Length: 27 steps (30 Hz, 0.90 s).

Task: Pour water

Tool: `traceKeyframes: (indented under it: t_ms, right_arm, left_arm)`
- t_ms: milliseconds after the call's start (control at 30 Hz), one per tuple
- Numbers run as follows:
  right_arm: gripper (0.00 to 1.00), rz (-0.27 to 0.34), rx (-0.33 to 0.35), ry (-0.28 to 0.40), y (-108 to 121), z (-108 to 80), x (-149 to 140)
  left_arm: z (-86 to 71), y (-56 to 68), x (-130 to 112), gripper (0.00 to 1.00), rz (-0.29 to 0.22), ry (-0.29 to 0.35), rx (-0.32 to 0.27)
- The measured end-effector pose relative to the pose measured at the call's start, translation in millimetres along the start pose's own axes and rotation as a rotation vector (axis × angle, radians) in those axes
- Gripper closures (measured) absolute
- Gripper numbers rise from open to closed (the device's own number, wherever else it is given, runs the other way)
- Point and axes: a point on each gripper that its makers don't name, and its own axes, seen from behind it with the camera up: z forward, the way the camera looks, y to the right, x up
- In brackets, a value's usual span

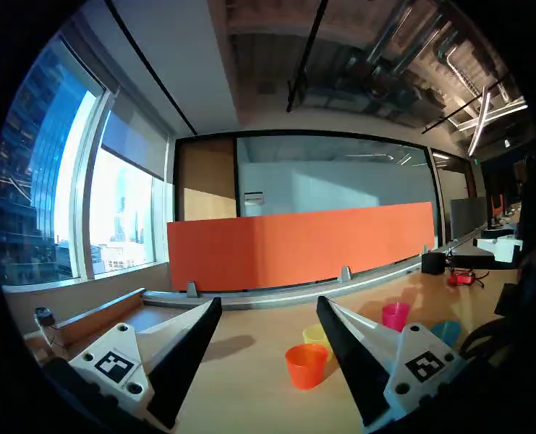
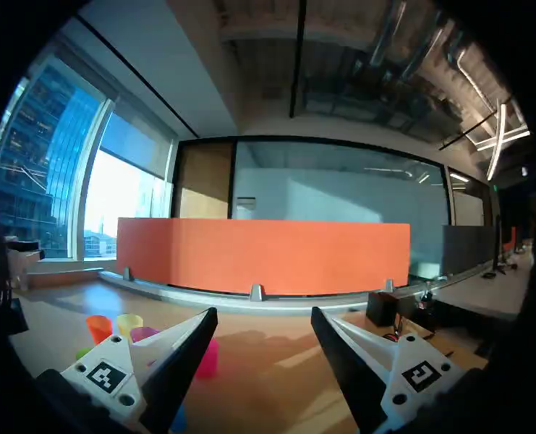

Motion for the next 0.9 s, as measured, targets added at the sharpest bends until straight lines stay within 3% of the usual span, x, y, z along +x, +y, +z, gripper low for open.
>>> traceKeyframes:
  t_ms: [600, 900]
  right_arm:
    - [0.00, 0.025, -0.018, -0.014, -1, 10.1, -2]
    - [0.00, 0.040, -0.011, -0.020, -8, 11.5, -2]
  left_arm:
    - [16.6, -10.4, -30, 0.02, 0.033, -0.025, 0.062]
    - [18.4, -12.6, -49, 0.02, 0.033, -0.034, 0.058]
